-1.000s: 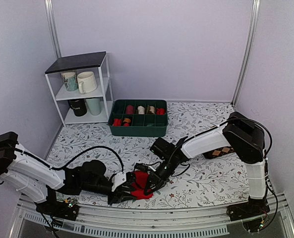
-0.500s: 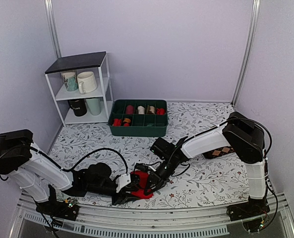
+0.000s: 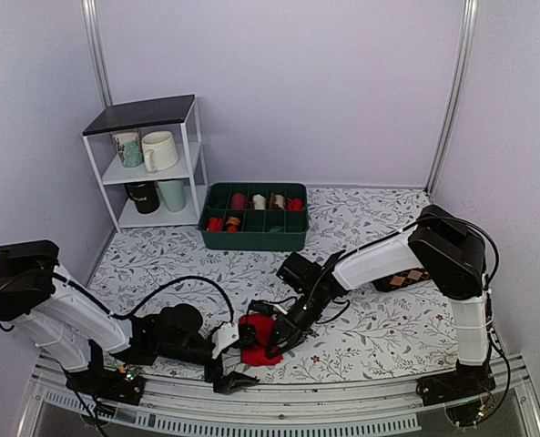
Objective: Roll the socks
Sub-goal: Roll the sock at the center of the board.
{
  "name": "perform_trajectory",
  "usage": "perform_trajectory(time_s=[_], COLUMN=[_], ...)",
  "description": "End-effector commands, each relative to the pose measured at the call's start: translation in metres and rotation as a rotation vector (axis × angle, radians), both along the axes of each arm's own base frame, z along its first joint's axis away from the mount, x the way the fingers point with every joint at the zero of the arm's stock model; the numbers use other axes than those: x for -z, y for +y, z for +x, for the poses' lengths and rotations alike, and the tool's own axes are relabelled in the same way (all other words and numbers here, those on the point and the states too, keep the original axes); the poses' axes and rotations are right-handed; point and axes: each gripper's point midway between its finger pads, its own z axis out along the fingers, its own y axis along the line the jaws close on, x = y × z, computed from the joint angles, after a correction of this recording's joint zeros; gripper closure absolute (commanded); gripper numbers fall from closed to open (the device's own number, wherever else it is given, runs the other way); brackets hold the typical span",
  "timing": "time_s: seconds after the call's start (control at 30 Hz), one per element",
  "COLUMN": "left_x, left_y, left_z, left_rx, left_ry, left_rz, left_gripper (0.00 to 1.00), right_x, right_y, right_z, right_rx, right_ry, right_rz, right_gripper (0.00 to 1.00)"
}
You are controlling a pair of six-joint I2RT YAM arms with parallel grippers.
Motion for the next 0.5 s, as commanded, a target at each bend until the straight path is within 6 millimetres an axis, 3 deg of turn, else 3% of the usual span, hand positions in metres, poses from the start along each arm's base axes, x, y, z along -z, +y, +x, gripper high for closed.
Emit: perform_trajectory(time_s=[0.0,0.2,0.37,0.47], left_x=[-0.006,-0.021,-0.031,-0.028], left_y=[0.016,0.032,0.028,0.024], left_z=[0.016,0.036,0.015,0.008], left_rx=[-0.133,-0.275,-0.158,-0.109], left_ry=[-0.020,-0.059,-0.040,-0.041], left_rz=[0.009,-0.043,-0.121,-0.112], left_gripper=[0.02,0.01,0.01,0.10], right_x=[0.058,0.057,0.058,0.058], right_y=[-0.039,-0.037,-0.038,-0.037], right_z=[-0.012,-0.011,-0.011,-0.010], right_rx=[0.019,0.023,0.027,0.029], right_ry=[0.024,0.019,0.020,0.021], right_rz=[-0.248,-0.240,-0.245,-0.246], right_gripper=[0.88,0.88,0.88,0.88])
